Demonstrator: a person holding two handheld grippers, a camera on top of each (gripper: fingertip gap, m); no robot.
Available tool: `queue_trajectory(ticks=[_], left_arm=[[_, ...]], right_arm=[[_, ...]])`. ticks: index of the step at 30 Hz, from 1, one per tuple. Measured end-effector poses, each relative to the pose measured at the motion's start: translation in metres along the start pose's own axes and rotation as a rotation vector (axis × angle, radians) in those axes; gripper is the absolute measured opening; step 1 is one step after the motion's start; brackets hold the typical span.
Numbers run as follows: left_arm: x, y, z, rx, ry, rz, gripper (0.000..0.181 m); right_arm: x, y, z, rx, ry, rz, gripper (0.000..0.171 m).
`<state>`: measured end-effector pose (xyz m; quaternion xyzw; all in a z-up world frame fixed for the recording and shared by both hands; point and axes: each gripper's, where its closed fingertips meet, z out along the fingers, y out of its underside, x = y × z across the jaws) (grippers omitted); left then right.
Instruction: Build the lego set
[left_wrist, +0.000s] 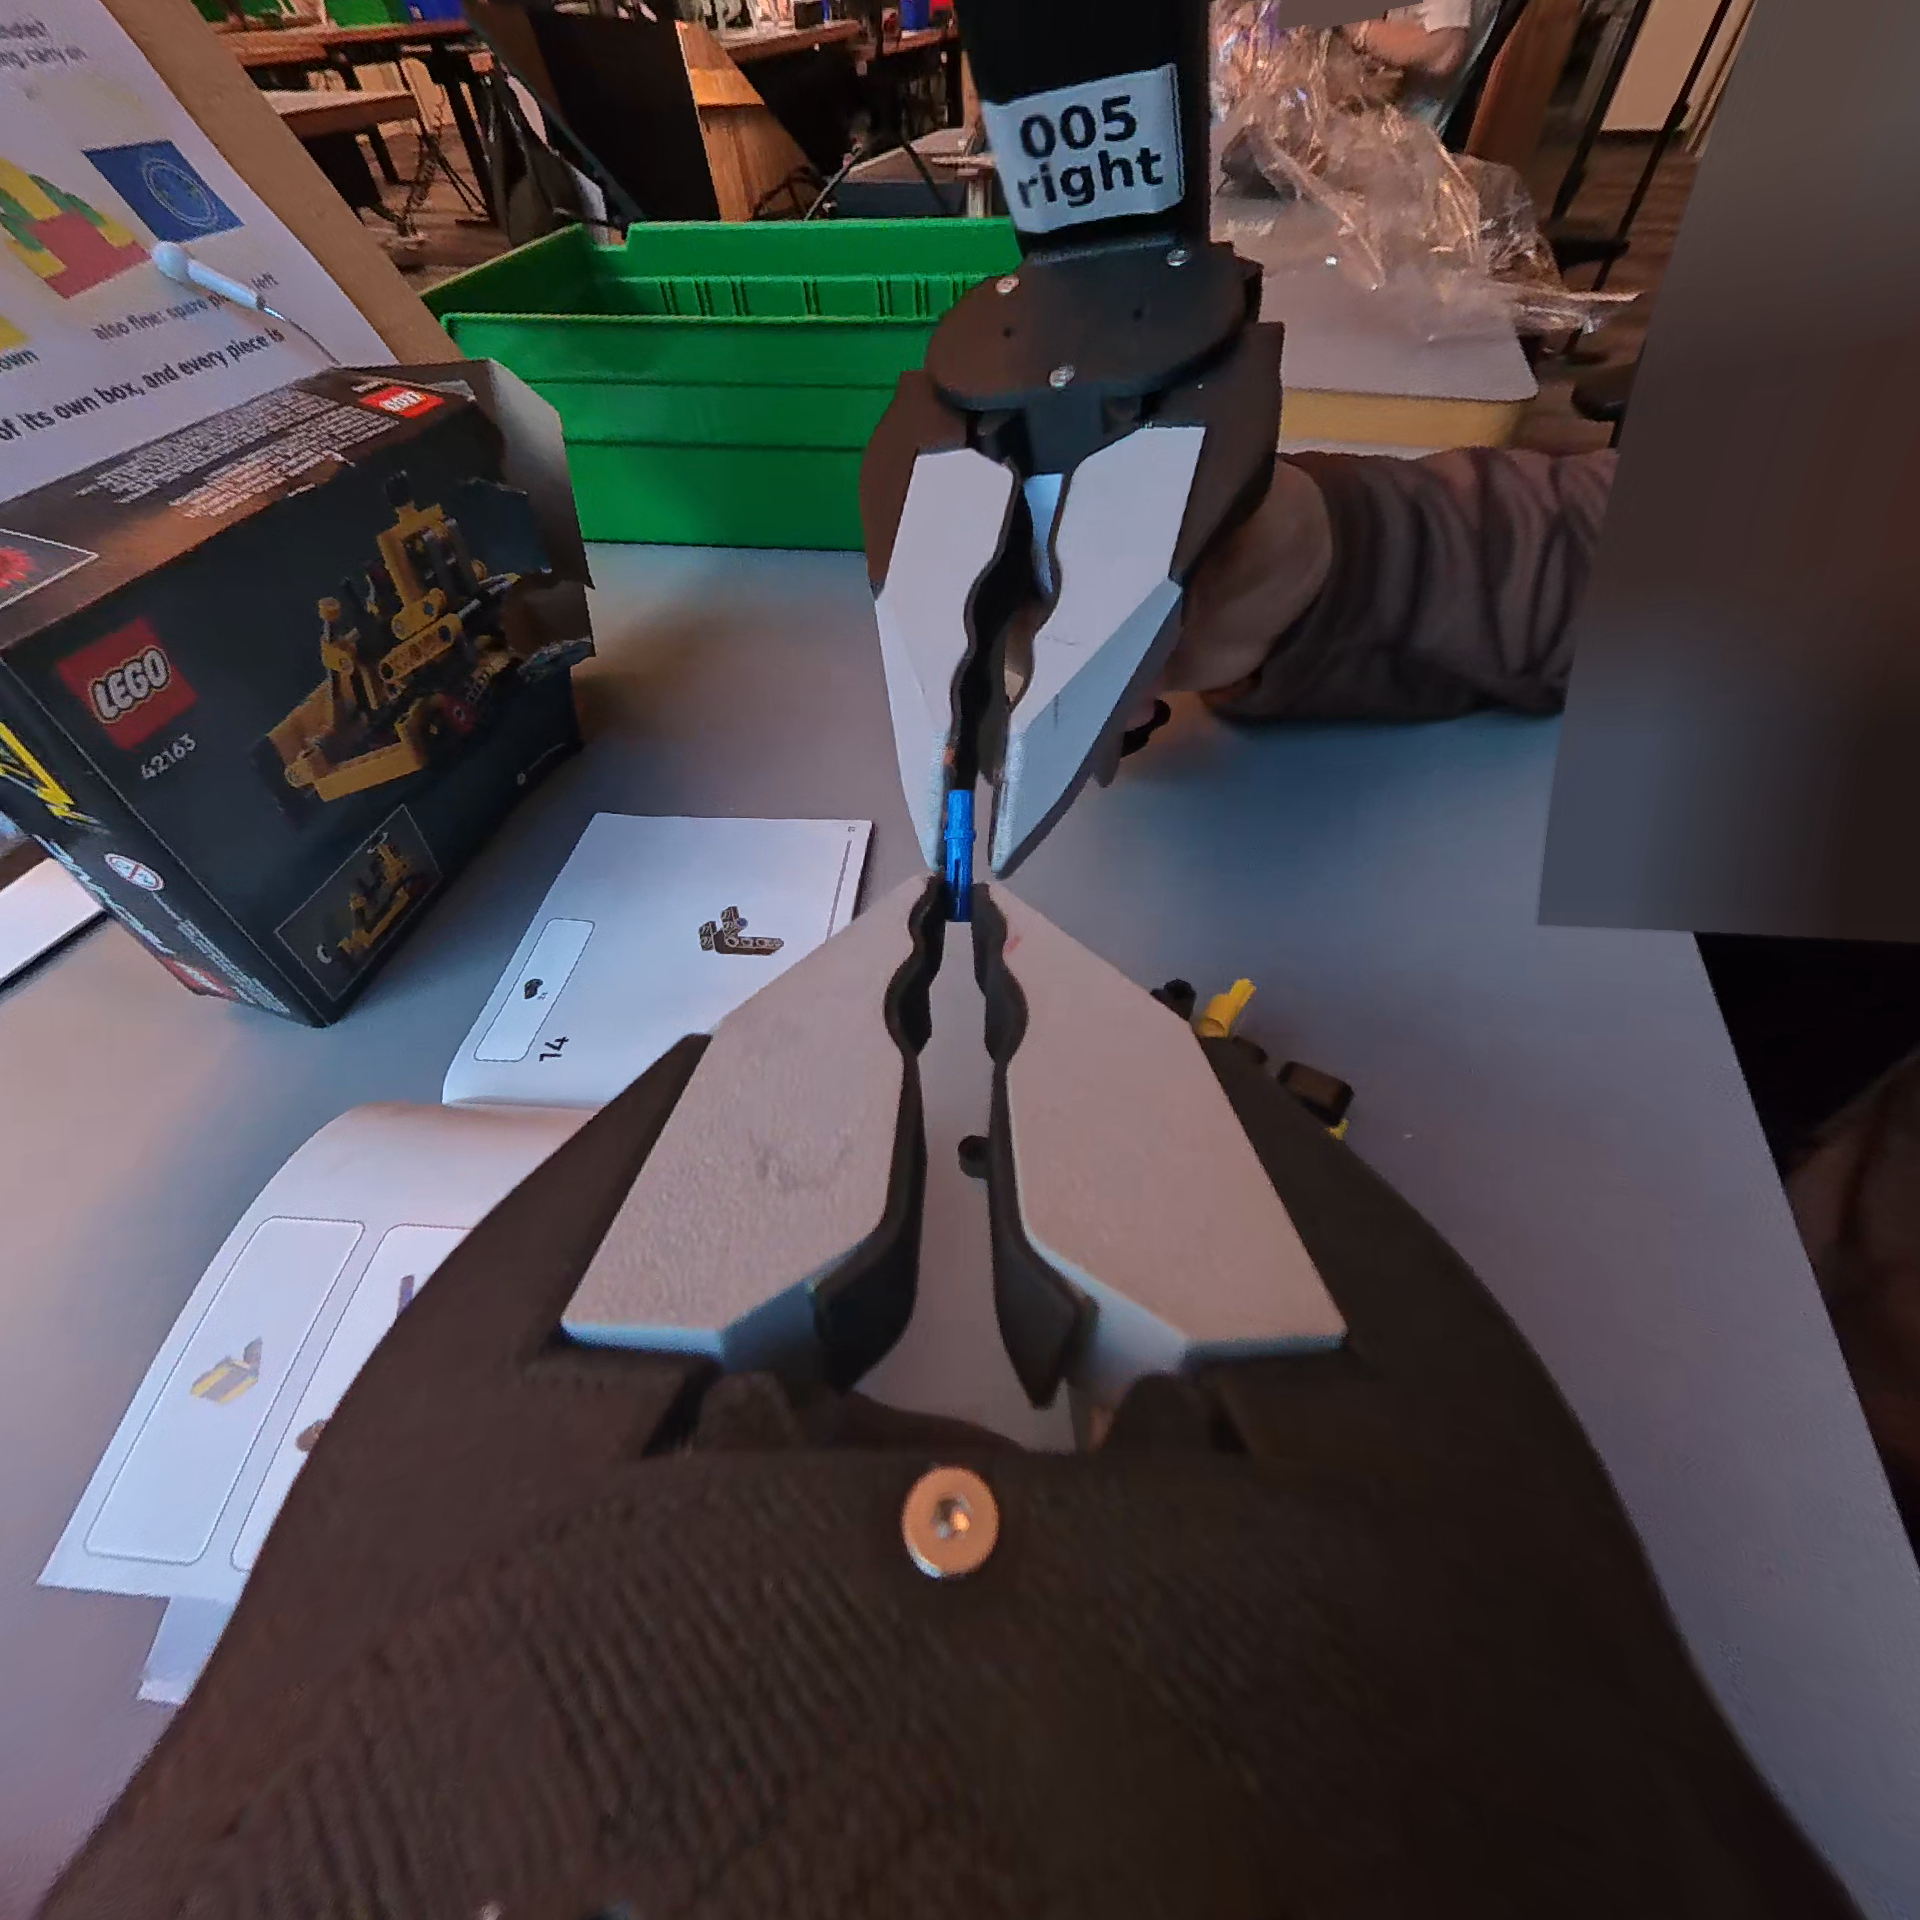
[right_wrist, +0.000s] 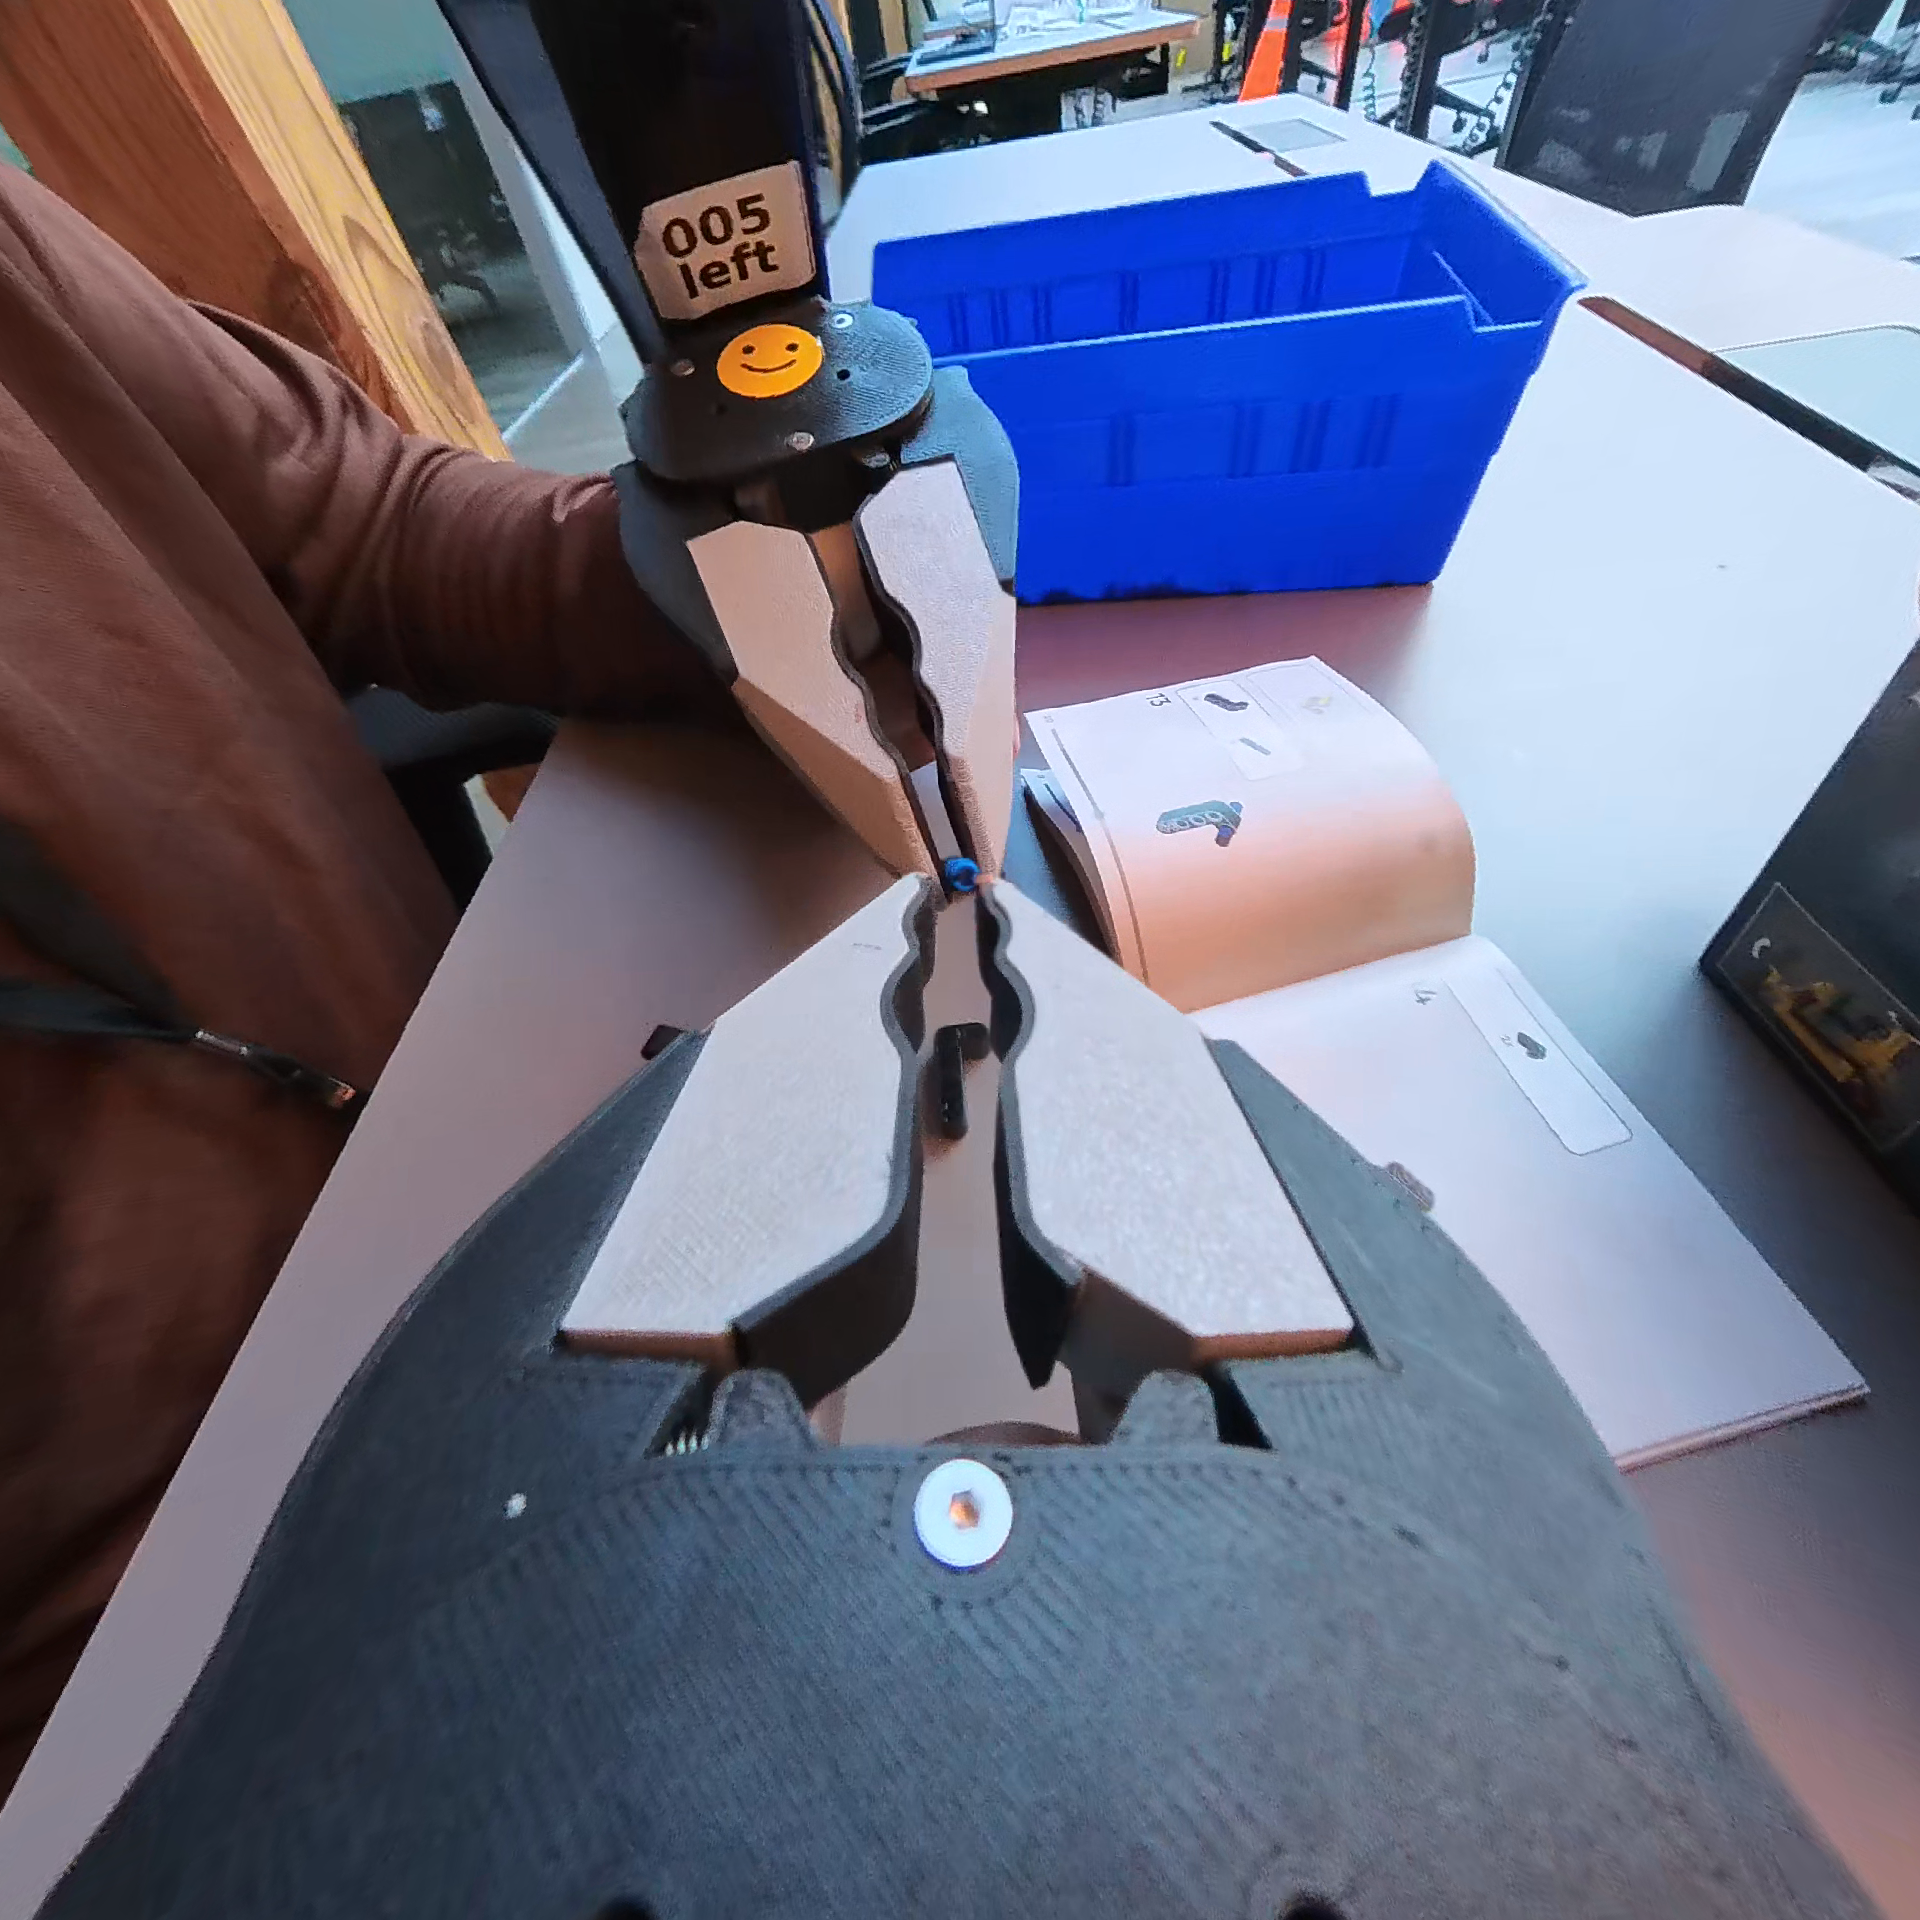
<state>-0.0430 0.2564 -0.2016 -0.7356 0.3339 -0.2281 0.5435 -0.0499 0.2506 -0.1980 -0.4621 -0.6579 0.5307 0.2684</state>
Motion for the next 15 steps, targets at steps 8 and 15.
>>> queue_trajectory(ticks=[8,15], left_arm=[[-0.001,0.003,0.000,-0.017,0.000,-0.011,0.001],[-0.001,0.010,0.004,-0.051,-0.005,-0.011,0.001]], right_arm=[[0.002,-0.002,0.001,0.018,0.011,-0.001,0.002],[0.002,-0.003,0.001,0.029,0.008,0.011,0.000]])
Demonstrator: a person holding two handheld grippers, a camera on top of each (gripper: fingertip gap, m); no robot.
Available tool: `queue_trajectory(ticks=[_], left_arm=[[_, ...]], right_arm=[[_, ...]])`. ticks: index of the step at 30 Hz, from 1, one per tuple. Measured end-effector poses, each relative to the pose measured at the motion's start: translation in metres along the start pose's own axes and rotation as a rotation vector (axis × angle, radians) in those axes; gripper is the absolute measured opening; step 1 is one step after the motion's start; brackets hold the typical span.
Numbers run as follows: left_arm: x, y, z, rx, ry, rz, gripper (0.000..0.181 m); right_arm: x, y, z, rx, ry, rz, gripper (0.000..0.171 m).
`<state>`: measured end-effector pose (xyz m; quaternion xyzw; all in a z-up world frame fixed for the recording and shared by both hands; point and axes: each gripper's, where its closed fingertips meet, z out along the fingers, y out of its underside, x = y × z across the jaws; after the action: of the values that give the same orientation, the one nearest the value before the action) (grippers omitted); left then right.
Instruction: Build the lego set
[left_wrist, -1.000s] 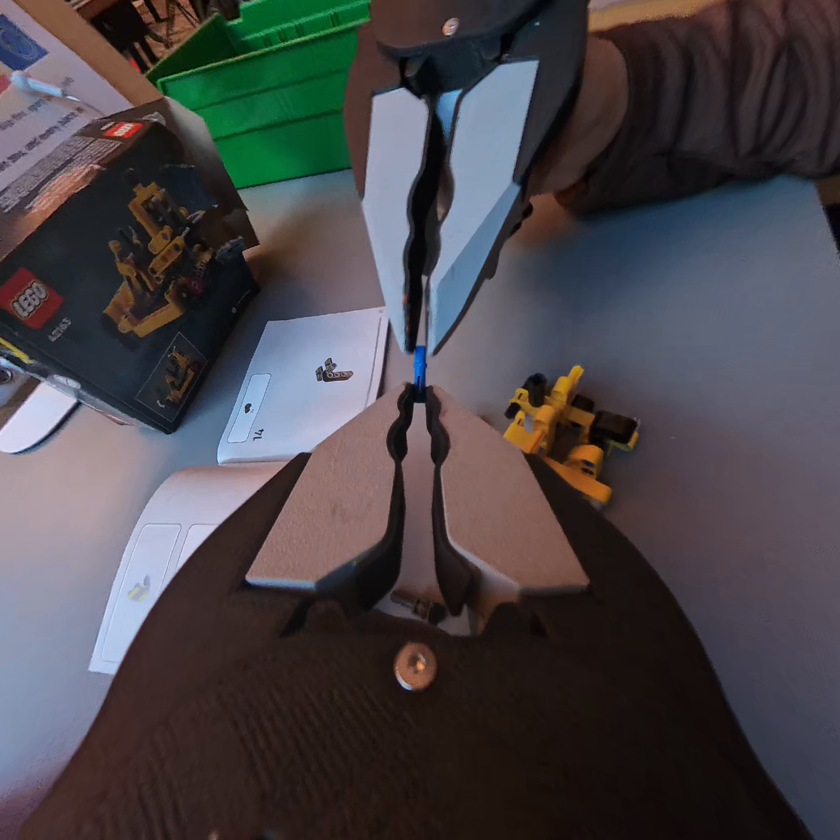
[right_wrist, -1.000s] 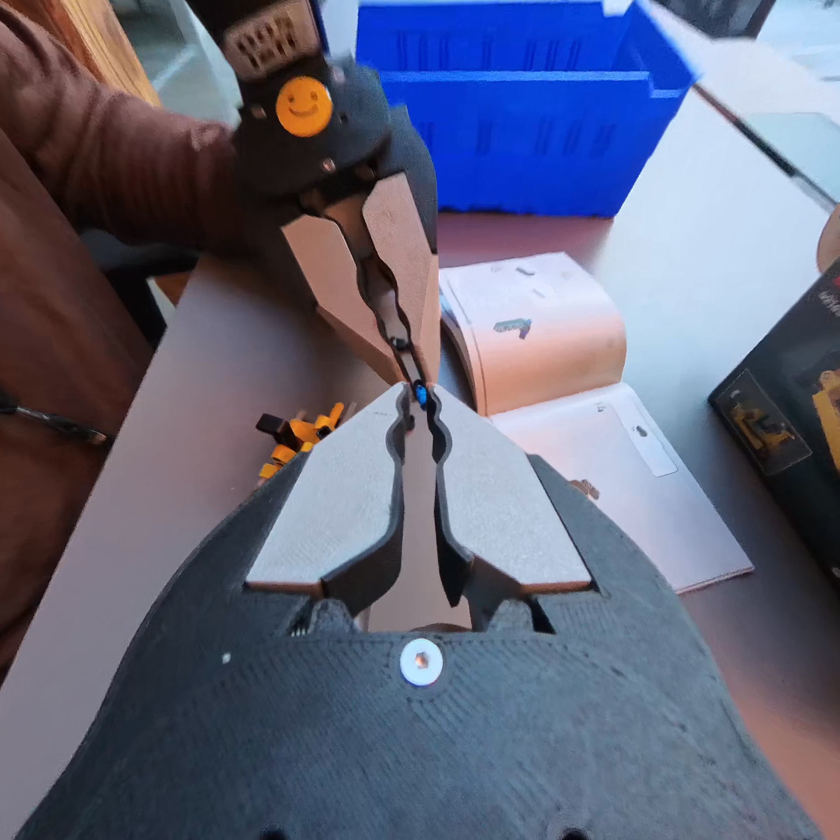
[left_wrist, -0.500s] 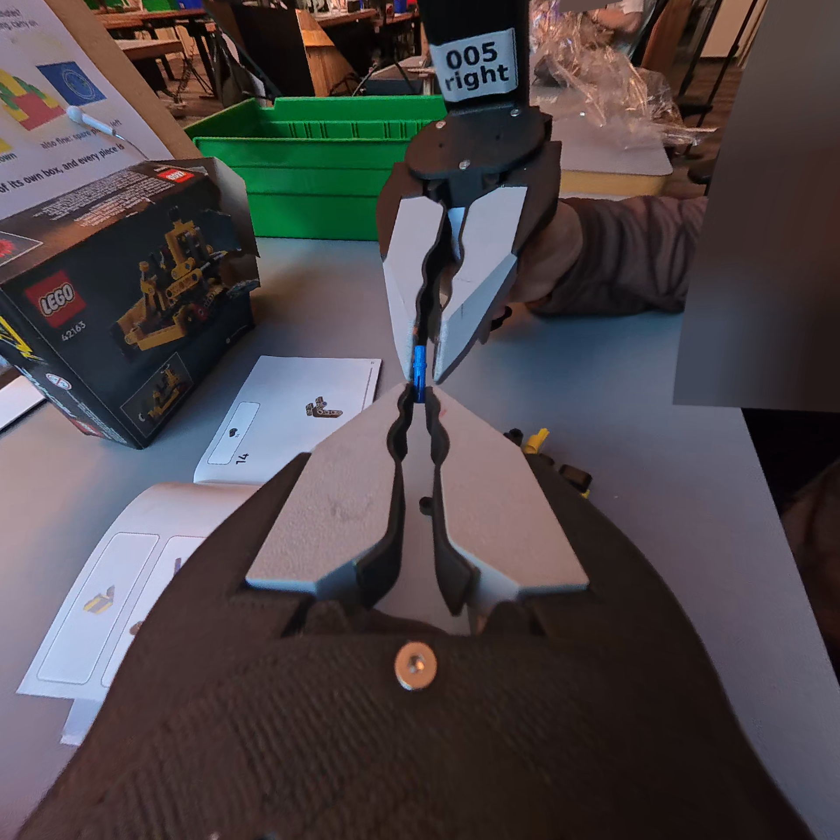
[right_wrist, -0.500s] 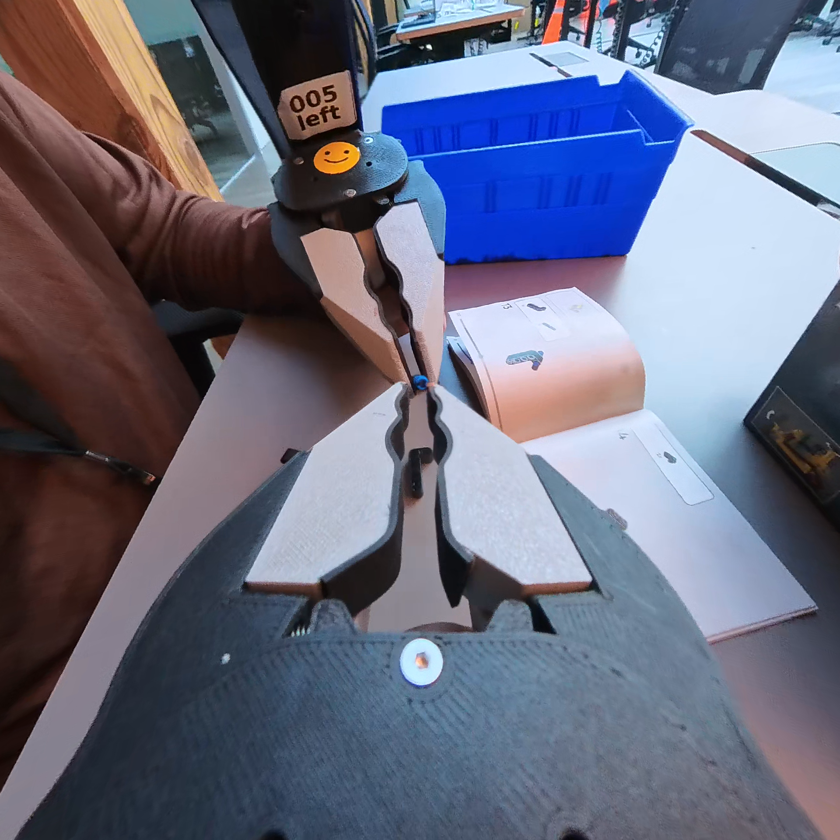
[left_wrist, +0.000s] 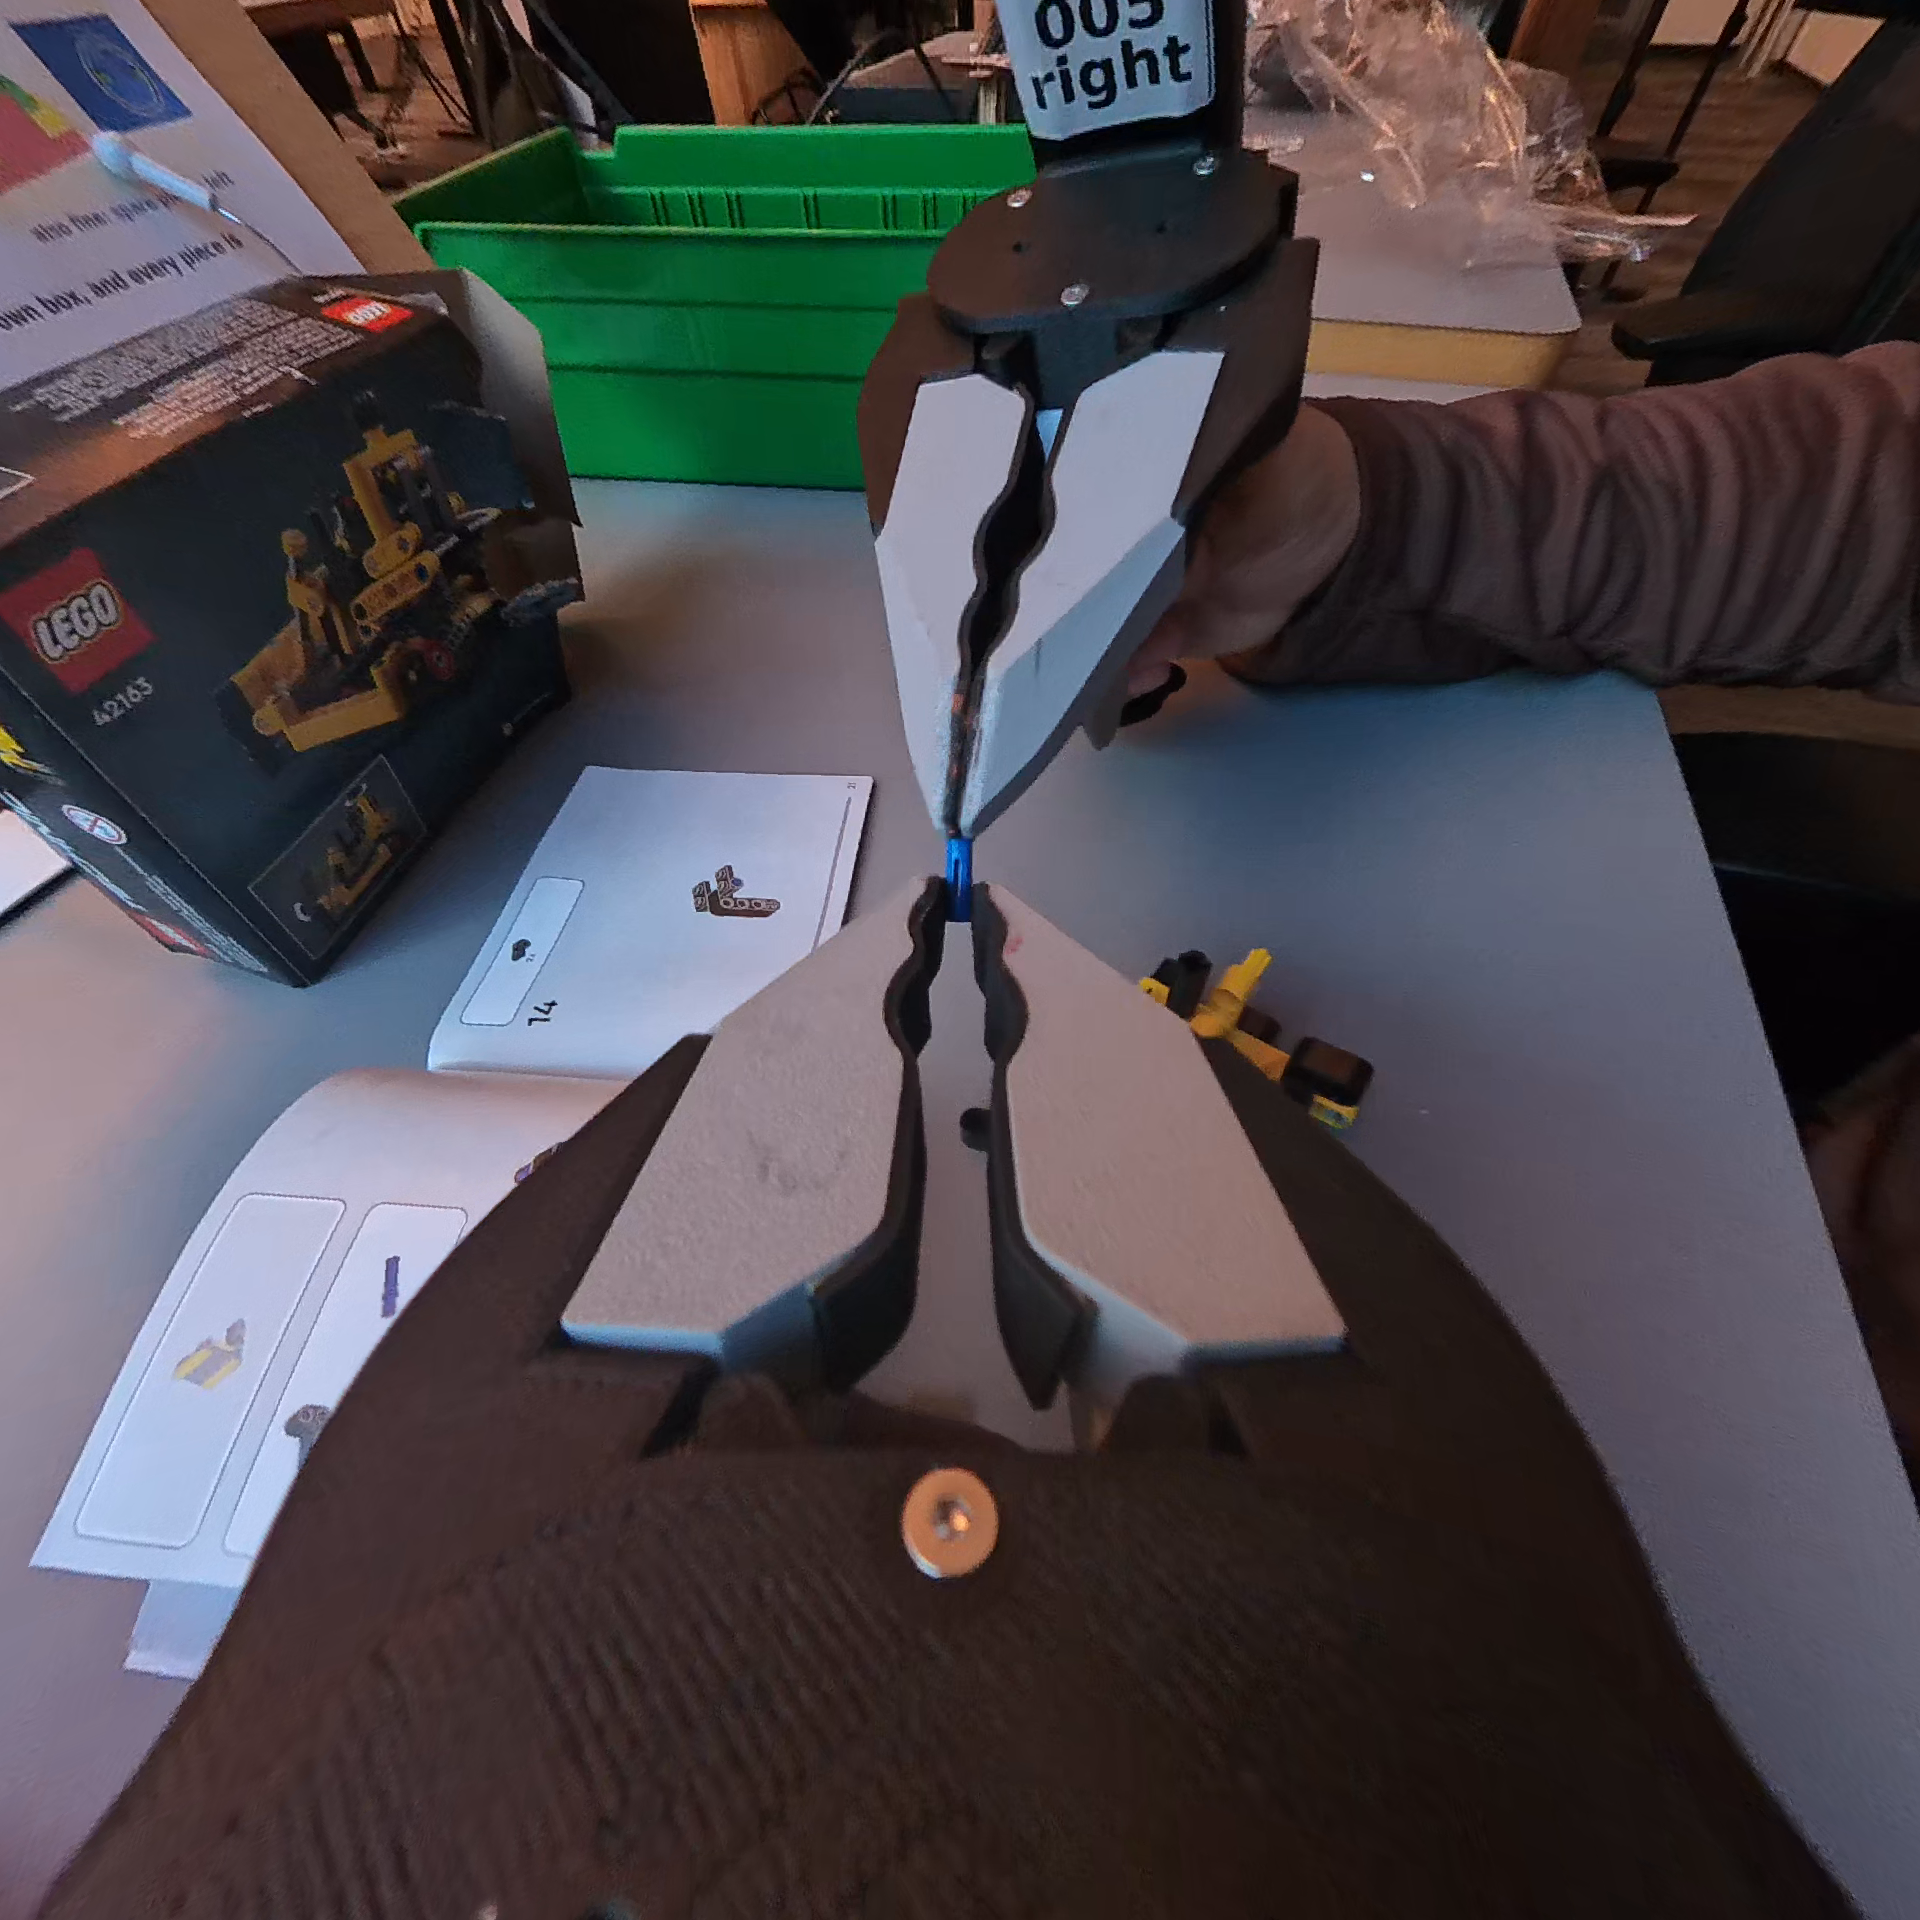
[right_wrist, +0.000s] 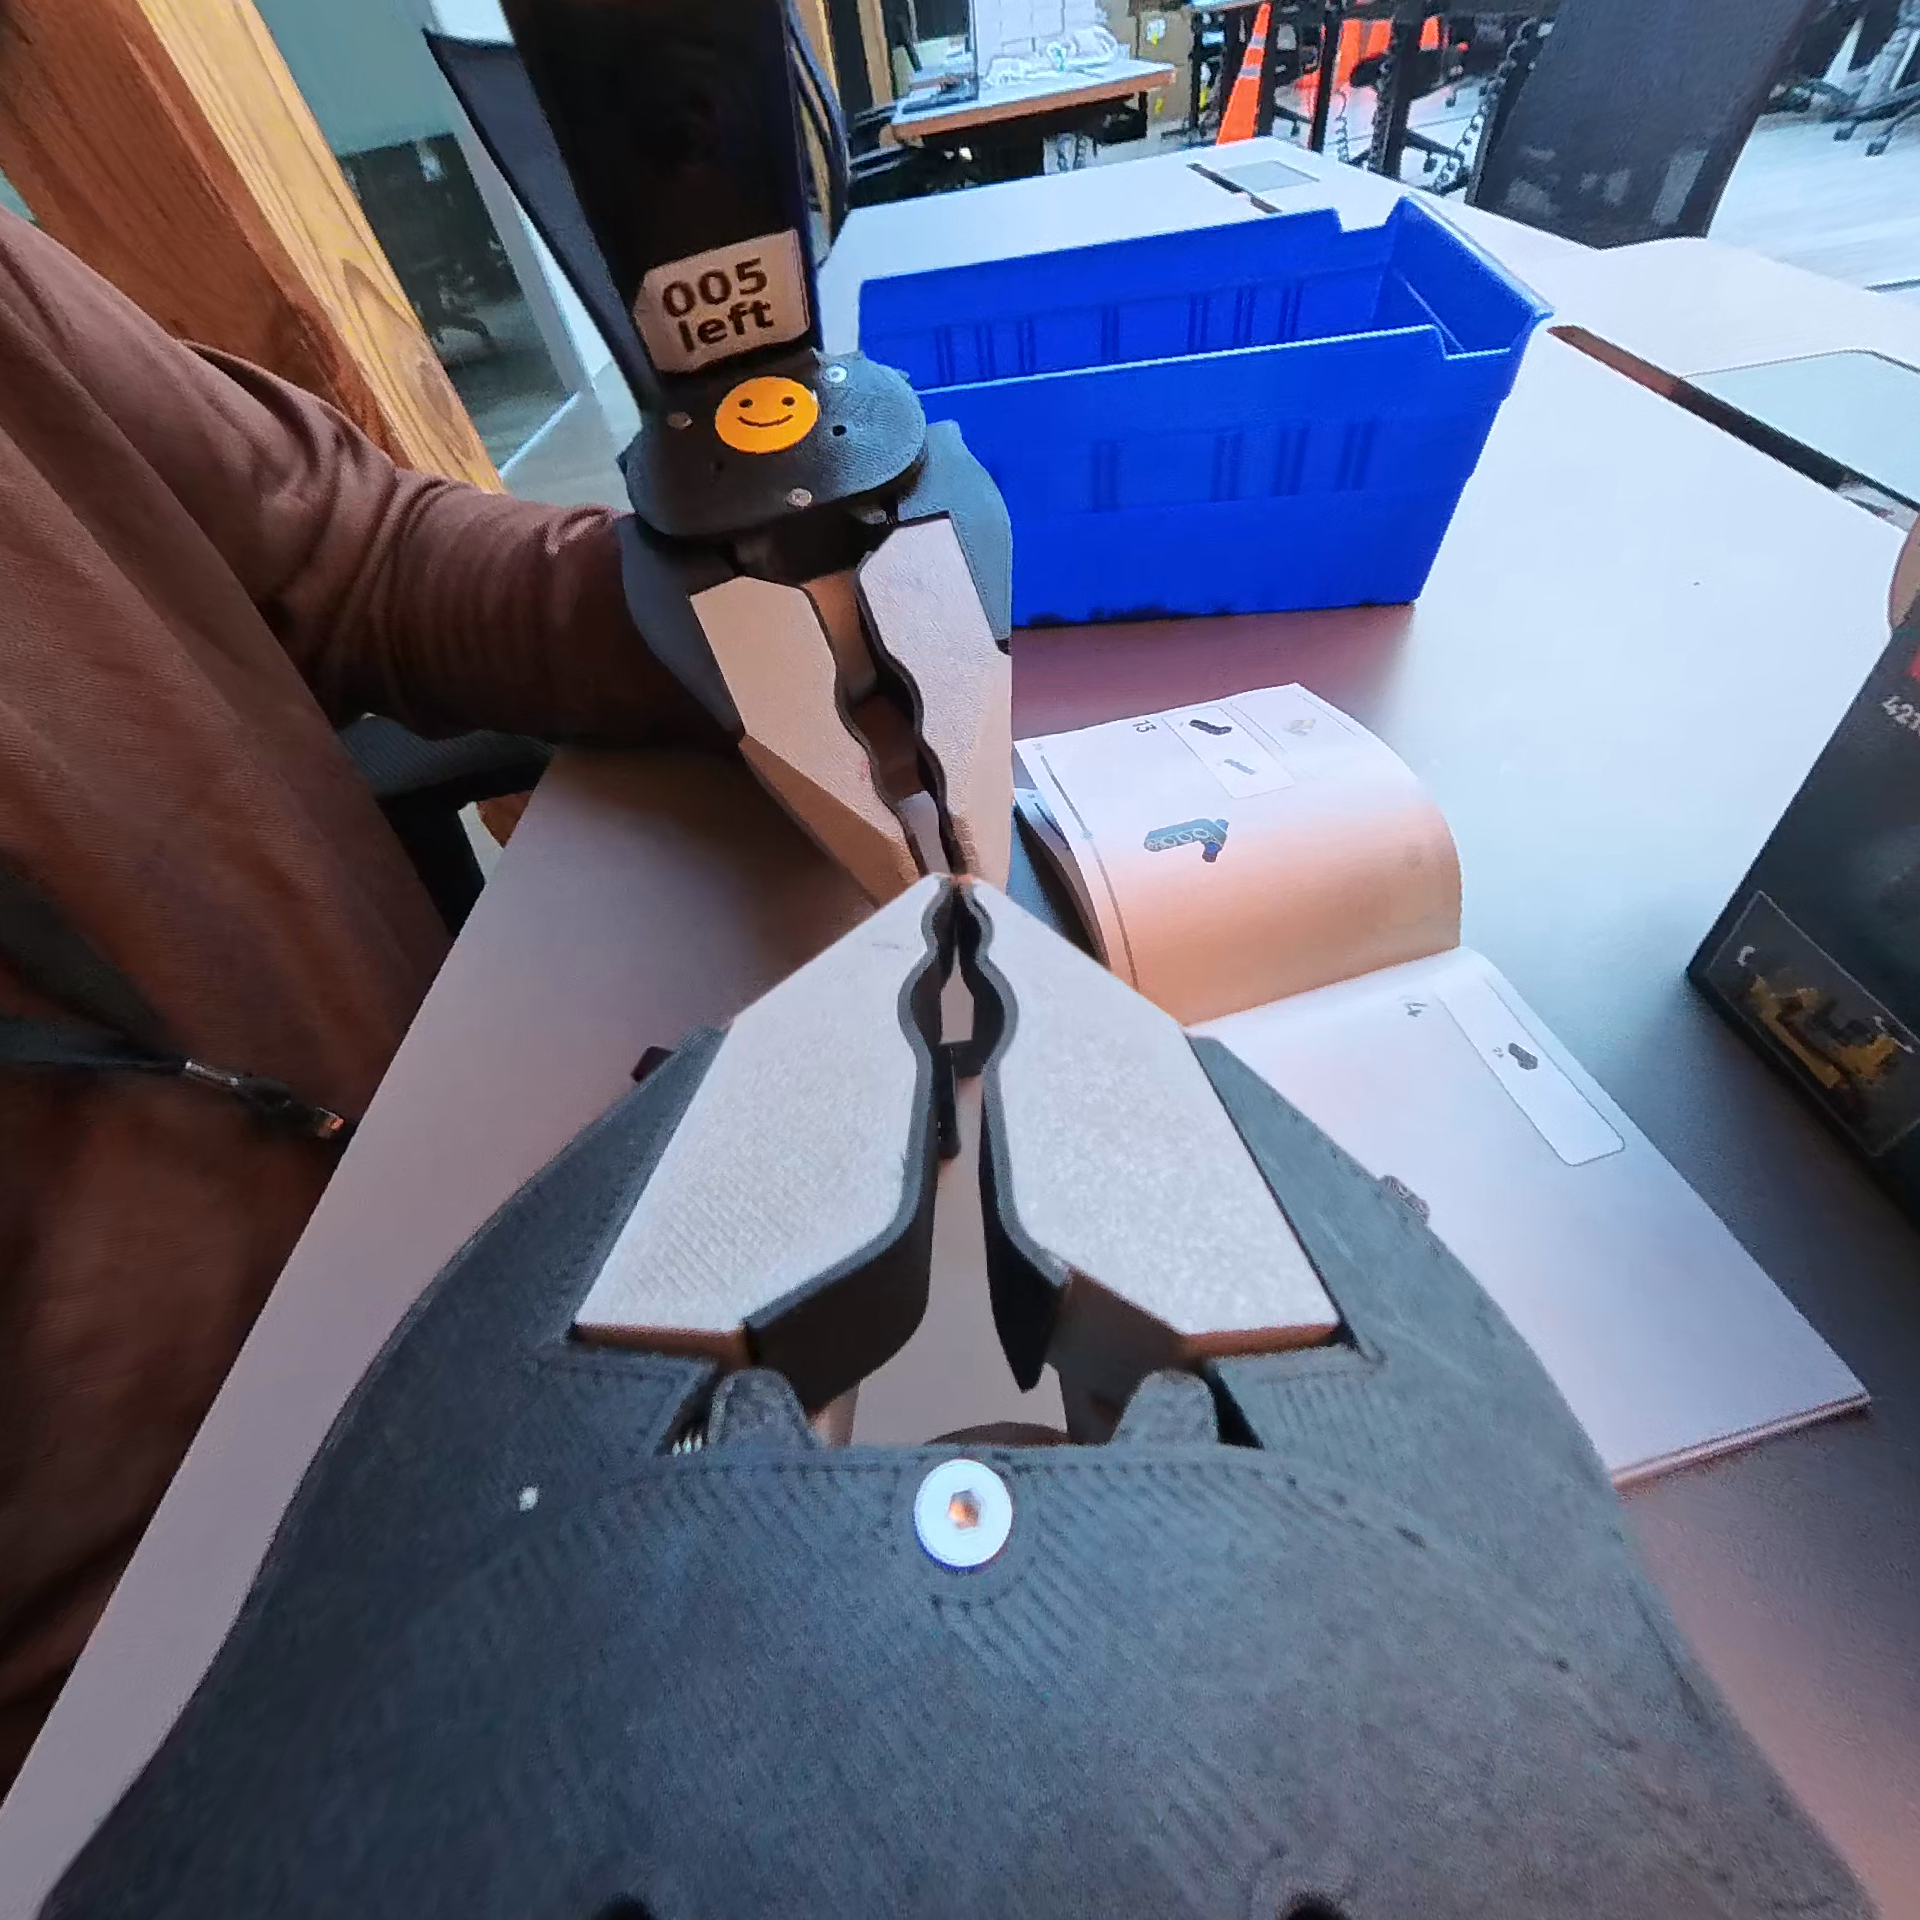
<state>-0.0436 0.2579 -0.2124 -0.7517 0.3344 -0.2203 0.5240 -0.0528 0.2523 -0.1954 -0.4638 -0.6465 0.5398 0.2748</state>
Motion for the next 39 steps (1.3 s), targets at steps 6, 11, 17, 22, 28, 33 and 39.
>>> queue_trajectory(ticks=[6,11,17,22,28,33,39], left_arm=[[-0.006,-0.002,-0.003,0.014,-0.011,-0.029,0.001],[-0.003,-0.005,-0.003,0.032,0.002,-0.029,0.001],[0.000,-0.005,-0.003,0.027,0.015,-0.025,0.002],[0.000,0.001,0.000,-0.006,0.007,-0.022,0.002],[-0.005,0.019,0.005,-0.108,-0.022,-0.021,0.002],[-0.015,0.043,-0.007,-0.257,-0.031,-0.088,0.005],[-0.014,0.041,-0.018,-0.258,0.000,-0.125,0.000]], right_arm=[[0.002,-0.005,-0.006,0.028,0.004,0.003,0.008],[0.004,-0.002,-0.004,0.021,0.002,0.018,0.006],[0.002,0.000,0.000,-0.001,0.000,0.008,0.002],[0.002,0.002,0.005,-0.001,-0.009,0.034,0.001],[0.008,0.017,0.015,-0.071,0.022,0.045,0.001],[0.012,0.027,0.020,-0.112,0.025,0.089,0.001],[0.012,0.041,0.028,-0.197,0.006,0.130,0.001]])
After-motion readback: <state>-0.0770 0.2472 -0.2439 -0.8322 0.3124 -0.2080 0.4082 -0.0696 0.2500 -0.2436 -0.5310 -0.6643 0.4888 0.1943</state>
